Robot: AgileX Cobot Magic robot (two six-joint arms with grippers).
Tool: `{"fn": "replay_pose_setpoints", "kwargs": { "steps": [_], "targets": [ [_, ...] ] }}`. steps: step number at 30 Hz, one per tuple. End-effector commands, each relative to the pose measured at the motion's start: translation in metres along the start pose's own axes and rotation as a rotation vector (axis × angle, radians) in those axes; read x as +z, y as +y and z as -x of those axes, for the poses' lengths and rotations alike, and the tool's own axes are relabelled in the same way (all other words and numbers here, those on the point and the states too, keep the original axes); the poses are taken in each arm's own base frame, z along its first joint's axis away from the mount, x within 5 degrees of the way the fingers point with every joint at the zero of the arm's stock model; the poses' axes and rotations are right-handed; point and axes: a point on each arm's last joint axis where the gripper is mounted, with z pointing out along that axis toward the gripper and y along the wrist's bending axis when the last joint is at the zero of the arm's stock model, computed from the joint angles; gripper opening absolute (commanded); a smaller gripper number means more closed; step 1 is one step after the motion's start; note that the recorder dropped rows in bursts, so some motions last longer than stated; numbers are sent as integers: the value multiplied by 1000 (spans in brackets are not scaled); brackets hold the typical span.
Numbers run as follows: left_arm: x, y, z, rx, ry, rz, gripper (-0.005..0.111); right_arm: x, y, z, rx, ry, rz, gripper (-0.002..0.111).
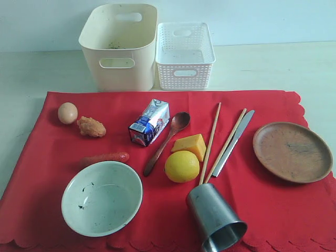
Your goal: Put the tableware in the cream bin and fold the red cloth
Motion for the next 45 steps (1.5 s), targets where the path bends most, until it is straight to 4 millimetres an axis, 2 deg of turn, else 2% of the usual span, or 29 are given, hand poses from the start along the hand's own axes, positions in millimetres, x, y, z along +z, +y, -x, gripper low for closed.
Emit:
{"fn": "replay_pose_setpoints", "kwargs": {
  "steps": [1,6,10,15,20,28,41,45],
  "targets": [
    [0,0,0,-7,-5,3,2,-1,2,12,262,-147,42,0],
    [0,0,0,-7,-5,3,2,-5,3,28,327,-315,94,0],
    [0,0,0,-7,-5,3,2,-8,7,35,227,-404,135,0],
    [0,0,0,-7,-5,3,2,-3,15,32,138,-317,185,0],
    [0,0,0,-7,-5,3,2,12,27,36,71,-167,246,0],
    [0,0,0,-7,-5,3,2,54,46,30,47,172,395,0],
    [0,0,0,-7,-5,3,2,137,65,8,169,508,634,0],
    [0,0,0,-7,-5,3,2,156,80,-3,171,590,707,0]
  ]
}}
